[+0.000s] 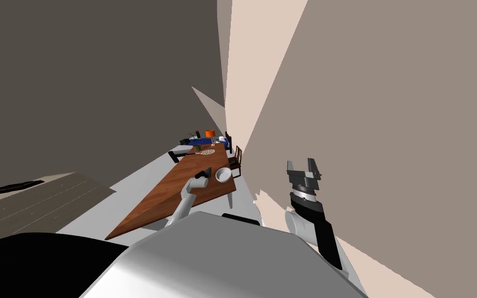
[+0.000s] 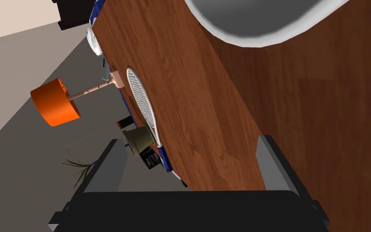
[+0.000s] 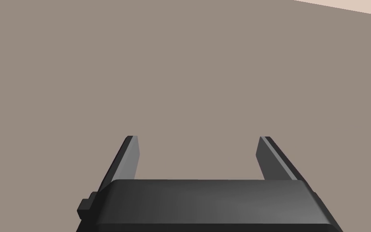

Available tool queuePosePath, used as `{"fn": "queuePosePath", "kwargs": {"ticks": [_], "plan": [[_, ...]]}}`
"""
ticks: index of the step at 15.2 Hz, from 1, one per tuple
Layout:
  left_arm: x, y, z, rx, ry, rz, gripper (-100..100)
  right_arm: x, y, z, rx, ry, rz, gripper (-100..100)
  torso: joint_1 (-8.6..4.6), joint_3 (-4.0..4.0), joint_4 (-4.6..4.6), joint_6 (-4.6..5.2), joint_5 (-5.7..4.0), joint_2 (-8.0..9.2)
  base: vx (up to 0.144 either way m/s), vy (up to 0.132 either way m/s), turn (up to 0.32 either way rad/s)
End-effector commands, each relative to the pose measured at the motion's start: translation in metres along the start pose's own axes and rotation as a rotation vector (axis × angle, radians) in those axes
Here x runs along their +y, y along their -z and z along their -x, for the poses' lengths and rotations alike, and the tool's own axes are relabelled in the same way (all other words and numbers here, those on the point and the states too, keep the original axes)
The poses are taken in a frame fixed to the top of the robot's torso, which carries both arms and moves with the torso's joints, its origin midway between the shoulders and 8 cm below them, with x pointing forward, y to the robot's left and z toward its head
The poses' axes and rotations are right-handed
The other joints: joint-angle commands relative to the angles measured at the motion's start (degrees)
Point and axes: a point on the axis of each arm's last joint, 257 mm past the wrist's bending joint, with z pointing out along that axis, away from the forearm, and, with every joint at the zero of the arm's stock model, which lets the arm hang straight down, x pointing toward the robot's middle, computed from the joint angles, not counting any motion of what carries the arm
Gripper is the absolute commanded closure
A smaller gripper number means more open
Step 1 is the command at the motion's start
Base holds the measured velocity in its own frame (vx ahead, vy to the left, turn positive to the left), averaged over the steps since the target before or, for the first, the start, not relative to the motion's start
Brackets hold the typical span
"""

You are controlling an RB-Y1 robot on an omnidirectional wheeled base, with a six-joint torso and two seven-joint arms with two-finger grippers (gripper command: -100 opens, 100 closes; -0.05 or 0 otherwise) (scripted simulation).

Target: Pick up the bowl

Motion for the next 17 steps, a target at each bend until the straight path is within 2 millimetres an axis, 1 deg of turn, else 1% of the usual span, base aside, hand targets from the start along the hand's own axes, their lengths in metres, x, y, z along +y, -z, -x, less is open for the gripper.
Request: {"fn": "queuePosePath", "kwargs": {"ticks": [1, 2, 3, 4, 5, 6, 7, 8, 9, 10, 11, 14, 15, 16, 17], "plan": [[0.012, -0.004, -0.002, 0.001, 0.007, 0.052, -100, 0.000, 0.000, 0.000, 0.000, 0.000, 0.000, 0, 0.00, 0.00, 0.00, 0.00, 0.00, 0.00, 0.017, -0.041, -0.036], [0.019, -0.009, -0.005, 0.004, 0.018, 0.087, -100, 0.000, 0.000, 0.000, 0.000, 0.000, 0.000, 0, -0.02, -0.01, 0.00, 0.00, -0.01, -0.01, 0.018, -0.046, -0.049], [0.025, -0.008, -0.005, 0.005, 0.018, 0.107, -100, 0.000, 0.000, 0.000, 0.000, 0.000, 0.000, 0, -0.05, -0.01, 0.00, 0.01, -0.01, -0.02, 0.019, -0.043, -0.041], [0.025, -0.008, -0.005, 0.005, 0.018, 0.110, -100, 0.000, 0.000, 0.000, 0.000, 0.000, 0.000, 0, -0.04, -0.01, 0.00, 0.00, -0.02, -0.02, 0.014, -0.029, -0.008], [0.036, -0.011, -0.009, 0.009, 0.028, 0.158, -100, 0.000, 0.000, 0.000, 0.000, 0.000, 0.000, 0, -0.01, -0.01, 0.00, -0.01, -0.01, -0.01, 0.014, -0.030, -0.023], [0.038, -0.011, -0.009, 0.010, 0.028, 0.166, -100, 0.000, 0.000, 0.000, 0.000, 0.000, 0.000, 0, 0.00, -0.01, 0.00, 0.00, 0.00, -0.01, 0.016, -0.028, -0.033], [0.045, -0.014, -0.013, 0.015, 0.037, 0.202, -100, 0.000, 0.000, 0.000, 0.000, 0.000, 0.000, 0, 0.01, -0.01, 0.00, -0.01, 0.00, -0.01, 0.019, -0.034, -0.044], [0.050, -0.013, -0.014, 0.016, 0.037, 0.220, -100, 0.000, 0.000, 0.000, 0.000, 0.000, 0.000, 0, 0.00, -0.01, 0.00, 0.00, 0.00, -0.02, 0.021, -0.034, -0.036], [0.050, -0.013, -0.014, 0.016, 0.037, 0.220, -100, 0.000, 0.000, 0.000, 0.000, 0.000, 0.000, 0, 0.00, -0.02, -0.01, 0.00, 0.00, -0.02, 0.015, -0.024, -0.011], [0.059, -0.014, -0.019, 0.023, 0.046, 0.265, -100, 0.000, 0.000, 0.000, 0.000, 0.000, 0.000, 0, 0.02, -0.01, 0.00, -0.02, 0.00, -0.01, 0.013, -0.029, -0.023], [0.061, -0.014, -0.019, 0.023, 0.046, 0.272, -100, 0.000, 0.000, 0.000, 0.000, 0.000, 0.000, 0, 0.02, -0.01, 0.00, 0.00, 0.00, -0.01, 0.014, -0.028, -0.032], [0.078, -0.015, -0.030, 0.039, 0.062, 0.352, -100, 0.000, 0.000, 0.000, 0.000, 0.000, 0.000, 0, 0.00, 0.00, 0.00, -0.01, 0.00, 0.00, 0.014, -0.033, -0.037], [0.081, -0.014, -0.030, 0.039, 0.061, 0.366, -100, 0.000, 0.000, 0.000, 0.000, 0.000, 0.000, 0, -0.01, 0.00, 0.00, 0.00, -0.01, -0.01, 0.016, -0.034, -0.029], [0.087, -0.014, -0.036, 0.048, 0.068, 0.398, -100, 0.000, 0.000, 0.000, 0.000, 0.000, 0.000, 0, -0.01, -0.01, 0.00, -0.01, -0.01, -0.01, 0.020, -0.036, -0.028], [0.090, -0.013, -0.036, 0.048, 0.068, 0.409, -100, 0.000, 0.000, 0.000, 0.000, 0.000, 0.000, 0, -0.02, -0.01, 0.00, 0.00, -0.01, -0.02, 0.019, -0.032, -0.024]]}}
